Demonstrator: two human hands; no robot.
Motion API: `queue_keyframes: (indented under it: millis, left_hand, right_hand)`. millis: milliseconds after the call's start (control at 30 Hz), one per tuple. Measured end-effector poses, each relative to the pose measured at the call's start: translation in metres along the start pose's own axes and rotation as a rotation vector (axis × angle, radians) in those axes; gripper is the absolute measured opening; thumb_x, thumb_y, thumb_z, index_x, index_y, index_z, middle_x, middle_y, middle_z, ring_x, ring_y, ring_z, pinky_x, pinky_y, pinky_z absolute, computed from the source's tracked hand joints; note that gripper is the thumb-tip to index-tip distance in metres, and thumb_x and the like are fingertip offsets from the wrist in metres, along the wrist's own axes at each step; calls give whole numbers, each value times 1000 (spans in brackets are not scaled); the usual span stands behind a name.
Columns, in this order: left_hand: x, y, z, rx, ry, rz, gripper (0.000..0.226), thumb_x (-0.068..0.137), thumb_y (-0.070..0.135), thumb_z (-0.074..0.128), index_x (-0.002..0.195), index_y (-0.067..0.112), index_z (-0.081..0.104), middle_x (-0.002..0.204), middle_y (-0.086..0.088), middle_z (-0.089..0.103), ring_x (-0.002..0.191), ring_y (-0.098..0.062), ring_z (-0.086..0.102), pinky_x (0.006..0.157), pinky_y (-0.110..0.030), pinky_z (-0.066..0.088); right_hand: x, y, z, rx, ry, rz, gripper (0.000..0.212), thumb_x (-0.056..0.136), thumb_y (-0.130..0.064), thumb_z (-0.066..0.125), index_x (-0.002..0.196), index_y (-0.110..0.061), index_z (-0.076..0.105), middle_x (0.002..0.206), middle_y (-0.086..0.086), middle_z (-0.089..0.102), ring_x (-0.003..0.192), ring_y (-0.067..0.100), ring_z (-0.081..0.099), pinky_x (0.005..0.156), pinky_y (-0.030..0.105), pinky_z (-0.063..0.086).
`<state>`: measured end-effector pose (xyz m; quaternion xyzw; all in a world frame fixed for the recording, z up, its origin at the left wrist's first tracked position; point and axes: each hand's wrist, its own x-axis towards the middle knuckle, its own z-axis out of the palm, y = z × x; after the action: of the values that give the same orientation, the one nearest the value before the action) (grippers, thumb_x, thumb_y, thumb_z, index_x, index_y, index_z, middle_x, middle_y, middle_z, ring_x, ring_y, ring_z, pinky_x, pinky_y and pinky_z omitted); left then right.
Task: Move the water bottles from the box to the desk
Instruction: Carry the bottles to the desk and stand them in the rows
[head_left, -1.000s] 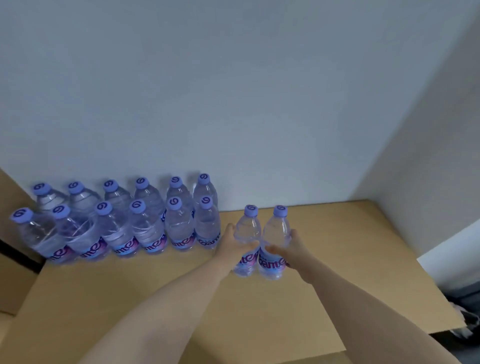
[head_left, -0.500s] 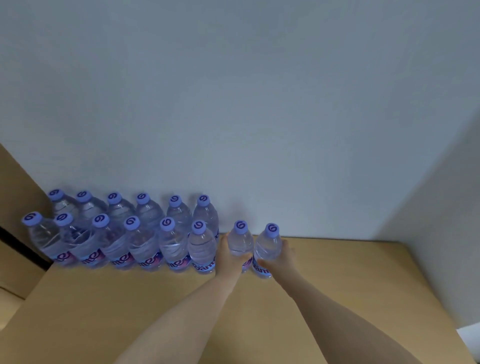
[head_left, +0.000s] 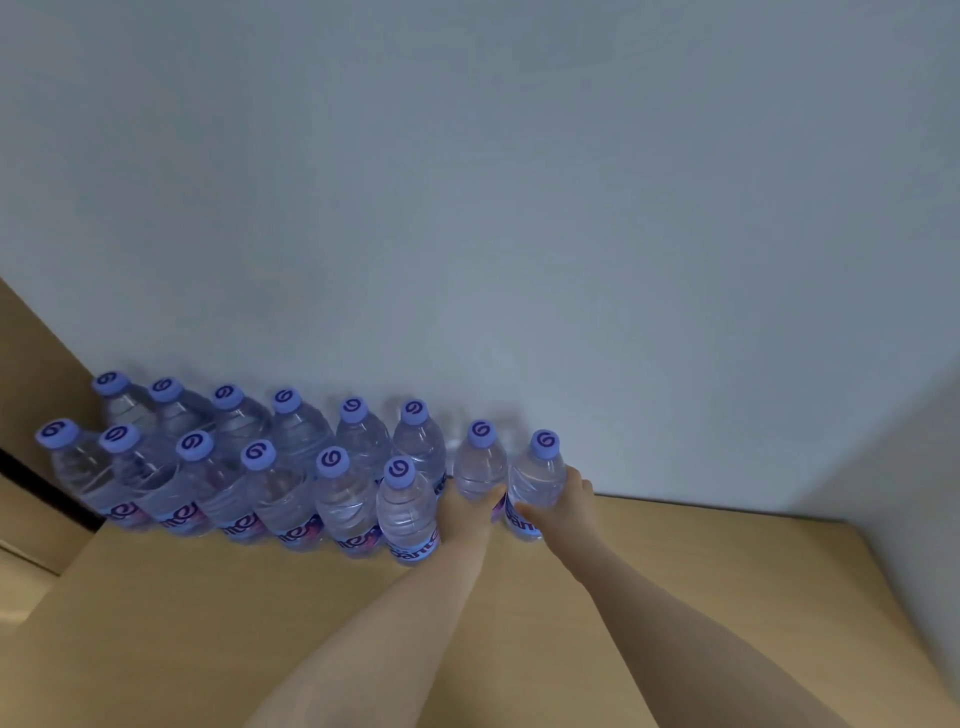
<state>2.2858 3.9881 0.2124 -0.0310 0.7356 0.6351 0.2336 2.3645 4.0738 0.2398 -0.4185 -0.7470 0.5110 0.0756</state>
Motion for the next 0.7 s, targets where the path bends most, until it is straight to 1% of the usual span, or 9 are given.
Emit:
queue_keyframes:
  millis: [67,133,167,233,333,467,533,600,700]
  left_hand:
    - [1,0,0,-23,32,36,34,82,7,72,113,2,58,106,-14,64,98,-24,59,87,-33,46]
    - [0,1,1,-26,43,89,42,85,8,68,124,2,54,114,-11,60,104,-18,54,92,-31,41]
    - [2,2,1,-23,34,107,45,86,8,67,128,3,51,119,-11,59,110,-18,53,98,-32,40]
    - [5,1,-1,9,13,117,51,88,7,65,135,2,46,131,-12,55,123,-23,50,108,-40,36]
    - [8,-1,-1,14,5,108,54,90,7,61,139,5,41,137,-11,51,130,-27,45,111,-42,34]
    - [12,-4,5,51,-19,46,61,92,14,59,147,11,31,143,-8,46,133,-26,41,112,-42,32]
    - [15,-5,6,48,-9,-7,60,93,14,59,146,10,32,141,-10,47,131,-28,44,111,-43,34]
    - [17,-5,10,3,17,-93,55,91,10,60,140,4,38,135,-18,51,124,-33,49,107,-46,39]
    - [18,-2,19,20,96,-224,49,91,14,58,131,-11,44,130,-28,51,121,-41,49,102,-45,42]
  right_hand:
    - [6,0,2,-6,-6,1,55,79,-14,74,125,-10,45,117,6,43,104,25,53,86,37,50]
    - [10,-2,3,-8,-23,6,55,80,-14,73,126,-10,44,115,4,40,102,25,54,83,35,50]
    - [12,-4,3,-4,-32,7,54,81,-14,72,127,-10,44,114,3,39,102,25,54,81,34,49]
    - [17,-6,3,-16,-43,-4,52,82,-12,70,127,-9,43,111,1,37,105,27,53,84,36,49]
    - [23,-7,4,-47,-47,-20,50,83,-9,67,127,-8,43,108,-1,38,111,28,50,92,39,48]
    - [28,-4,7,10,-27,15,57,83,-12,70,131,-10,40,123,7,40,105,26,53,90,39,49]
    - [28,-2,9,6,-28,24,55,83,-13,70,129,-8,41,123,8,39,105,27,53,86,37,48]
    - [28,0,11,4,-22,39,46,83,-13,68,122,-5,44,119,9,40,100,27,52,77,33,46]
    - [24,3,14,52,-28,58,28,82,-13,67,103,-6,49,96,9,47,75,22,44,59,25,37]
